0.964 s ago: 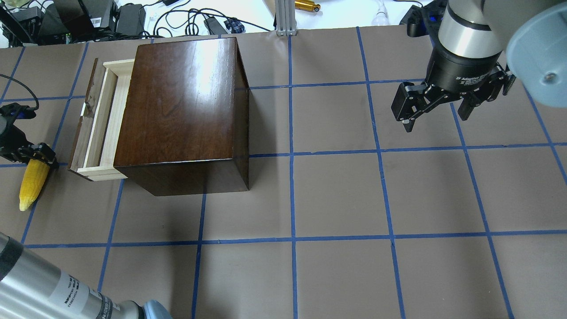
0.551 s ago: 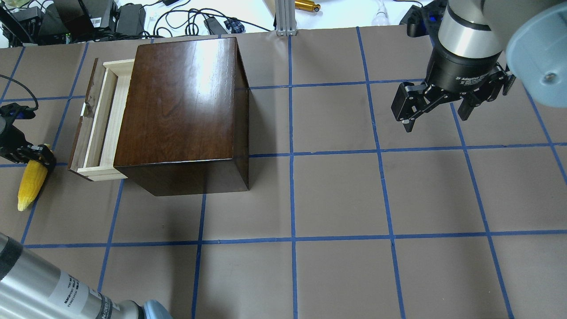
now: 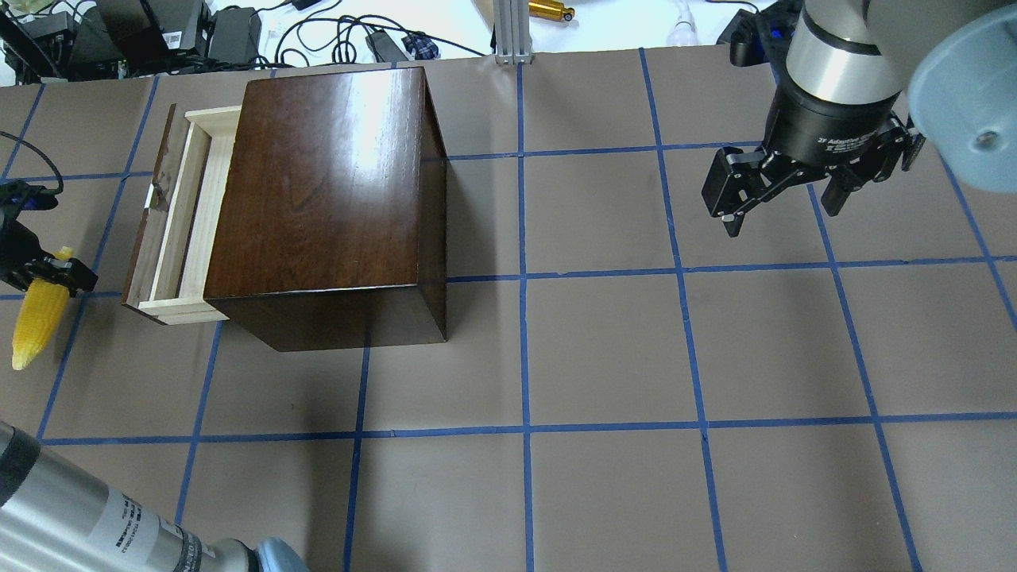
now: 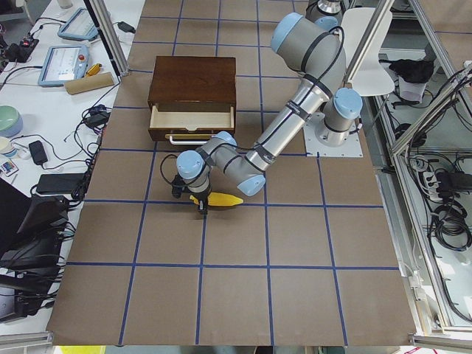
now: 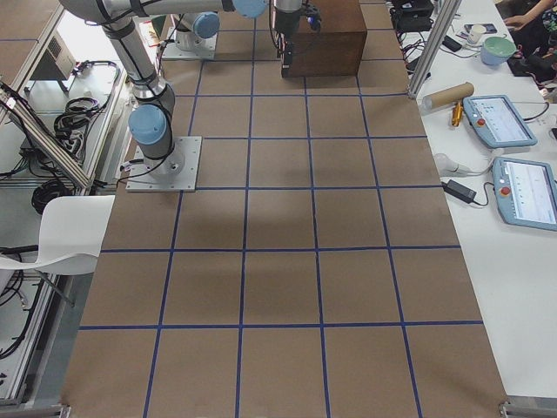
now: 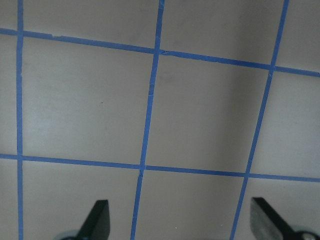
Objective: Open drawer and put corn inside
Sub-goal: 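Lift the corn with the left gripper and carry it over the open drawer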
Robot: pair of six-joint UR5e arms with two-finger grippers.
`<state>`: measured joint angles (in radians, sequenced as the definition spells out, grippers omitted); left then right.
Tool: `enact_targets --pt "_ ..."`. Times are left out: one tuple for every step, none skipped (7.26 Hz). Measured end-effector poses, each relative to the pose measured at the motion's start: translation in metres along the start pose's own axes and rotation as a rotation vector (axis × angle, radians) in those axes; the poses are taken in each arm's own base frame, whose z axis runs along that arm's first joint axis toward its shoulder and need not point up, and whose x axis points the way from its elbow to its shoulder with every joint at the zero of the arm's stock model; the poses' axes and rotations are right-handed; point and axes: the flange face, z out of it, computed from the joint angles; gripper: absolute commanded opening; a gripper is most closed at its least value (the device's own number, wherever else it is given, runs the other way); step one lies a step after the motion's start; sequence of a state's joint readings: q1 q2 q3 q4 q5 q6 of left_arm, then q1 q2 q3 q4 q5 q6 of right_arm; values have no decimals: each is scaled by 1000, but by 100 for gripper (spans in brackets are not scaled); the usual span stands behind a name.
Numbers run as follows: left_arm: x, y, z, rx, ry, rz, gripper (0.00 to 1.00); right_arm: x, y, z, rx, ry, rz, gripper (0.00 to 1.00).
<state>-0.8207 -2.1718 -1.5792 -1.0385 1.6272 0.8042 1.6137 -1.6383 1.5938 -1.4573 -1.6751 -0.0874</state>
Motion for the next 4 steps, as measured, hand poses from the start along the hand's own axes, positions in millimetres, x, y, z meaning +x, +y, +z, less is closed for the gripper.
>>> enact_targets --pt "0 0 1 0 1 1 22 0 0 0 0 0 0 100" --pt "0 0 0 1 2 1 22 0 0 0 0 0 1 100" --pt "-1 0 -3 5 -2 -1 21 0 0 0 0 0 1 100" --pt "-1 1 -15 17 -16 -2 21 0 0 0 -1 0 1 100"
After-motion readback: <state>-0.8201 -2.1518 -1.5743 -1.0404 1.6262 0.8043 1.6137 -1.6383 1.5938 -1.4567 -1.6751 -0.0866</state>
